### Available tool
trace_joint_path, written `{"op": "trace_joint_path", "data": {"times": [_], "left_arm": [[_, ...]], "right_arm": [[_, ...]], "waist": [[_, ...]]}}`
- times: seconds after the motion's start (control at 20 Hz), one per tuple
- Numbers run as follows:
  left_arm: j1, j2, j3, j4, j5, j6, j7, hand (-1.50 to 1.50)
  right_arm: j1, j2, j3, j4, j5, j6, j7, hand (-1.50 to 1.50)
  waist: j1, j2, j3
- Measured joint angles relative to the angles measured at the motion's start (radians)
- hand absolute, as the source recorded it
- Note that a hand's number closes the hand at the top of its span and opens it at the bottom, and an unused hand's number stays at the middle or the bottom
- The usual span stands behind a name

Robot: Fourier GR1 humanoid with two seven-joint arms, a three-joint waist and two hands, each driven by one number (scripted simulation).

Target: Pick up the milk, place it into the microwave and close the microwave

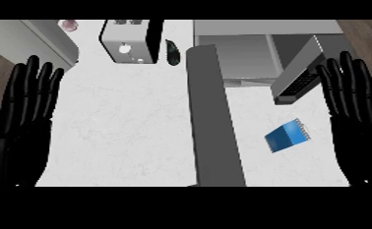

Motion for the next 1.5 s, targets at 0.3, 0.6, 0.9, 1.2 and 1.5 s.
{"op": "trace_joint_path", "data": {"times": [0.3, 0.6, 0.9, 1.2, 1.5], "left_arm": [[0.005, -0.013, 0.000, 0.017, -0.018, 0.004, 0.006, -1.50], [0.102, -0.080, -0.031, 0.074, 0.107, 0.062, -0.038, -1.50], [0.268, -0.093, -0.109, 0.021, 0.140, 0.047, -0.110, -1.50], [0.366, -0.097, -0.137, 0.068, 0.143, 0.005, -0.241, -1.50], [0.453, -0.089, -0.176, 0.050, 0.140, -0.001, -0.297, -1.50]], "right_arm": [[0.110, -0.091, -0.119, -0.120, -0.149, 0.116, 0.033, -1.50], [0.265, -0.141, -0.178, -0.133, -0.311, 0.253, 0.047, -1.50], [0.342, -0.133, -0.224, -0.098, -0.343, 0.335, 0.017, -1.50], [0.387, -0.092, -0.238, -0.039, -0.297, 0.393, -0.038, -1.50], [0.377, -0.044, -0.226, 0.102, -0.221, 0.429, -0.136, -1.50]], "waist": [[0.008, 0.007, -0.002], [0.005, 0.008, -0.003], [0.015, 0.008, -0.003], [0.017, 0.009, -0.003], [0.020, 0.009, -0.003]]}}
